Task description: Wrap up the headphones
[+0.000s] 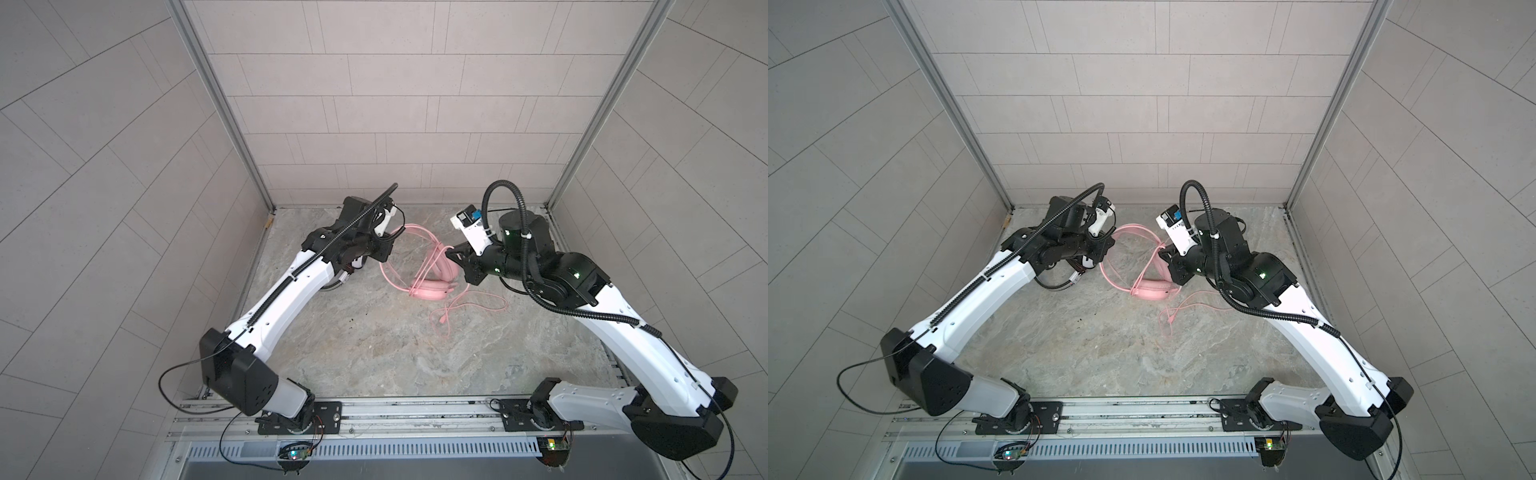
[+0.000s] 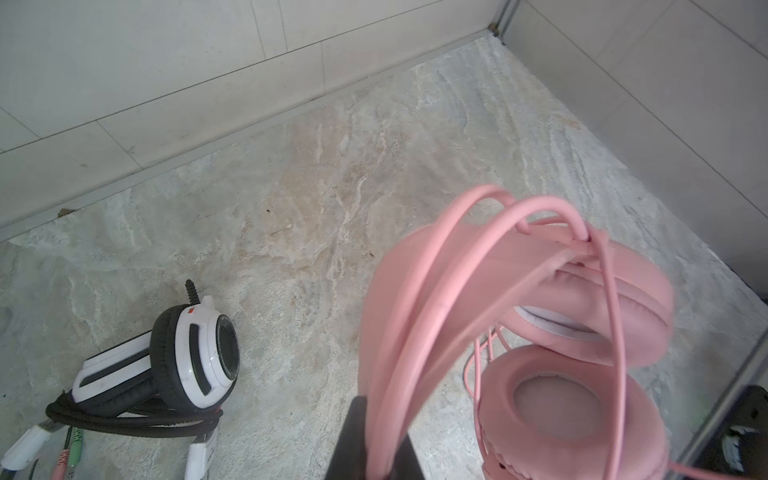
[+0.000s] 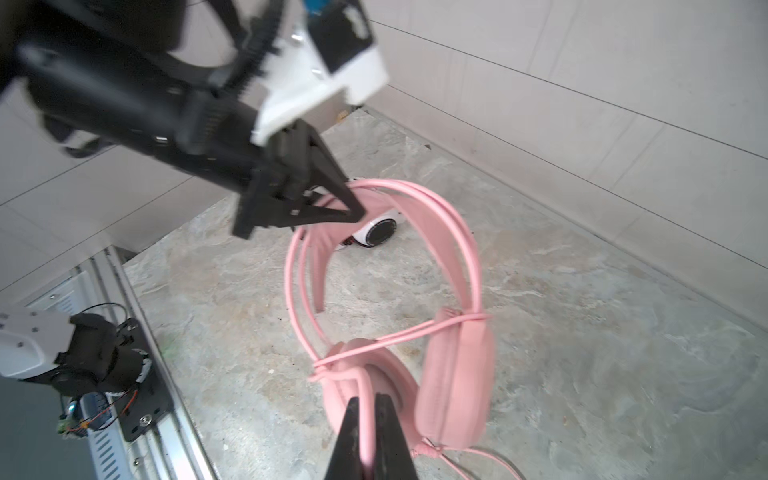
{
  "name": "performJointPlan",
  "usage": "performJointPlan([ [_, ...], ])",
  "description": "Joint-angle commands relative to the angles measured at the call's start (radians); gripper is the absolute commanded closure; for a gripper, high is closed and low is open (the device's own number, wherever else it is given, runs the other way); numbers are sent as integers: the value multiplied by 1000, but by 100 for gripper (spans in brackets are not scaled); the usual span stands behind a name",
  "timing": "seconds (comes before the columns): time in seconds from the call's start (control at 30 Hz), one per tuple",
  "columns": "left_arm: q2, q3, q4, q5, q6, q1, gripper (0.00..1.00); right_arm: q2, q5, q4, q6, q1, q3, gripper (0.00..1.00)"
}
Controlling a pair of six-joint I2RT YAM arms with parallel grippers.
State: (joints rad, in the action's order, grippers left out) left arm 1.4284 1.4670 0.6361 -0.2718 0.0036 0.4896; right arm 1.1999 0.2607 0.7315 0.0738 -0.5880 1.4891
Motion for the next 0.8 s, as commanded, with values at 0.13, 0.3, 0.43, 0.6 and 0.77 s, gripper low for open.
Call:
performJointPlan([
  [0.13,-123,-57,31,-192,101,-1,100,8,-37,36,-66,135,22,100],
  [0.3,-136,-53,90,-230,123,-2,100,21,-89,71,-100,140,30,100],
  [0.43,-136,-51,119,-322,121,-2,100,6,-93,31,-120,140,0,100],
  [0.6,-103,-28,166,-469,110,-2,100,4,-25,-41,-116,141,-18,100],
  [0.77,-97,-22,181,-440,101,-1,100,-3,115,-90,-102,132,-19,100],
])
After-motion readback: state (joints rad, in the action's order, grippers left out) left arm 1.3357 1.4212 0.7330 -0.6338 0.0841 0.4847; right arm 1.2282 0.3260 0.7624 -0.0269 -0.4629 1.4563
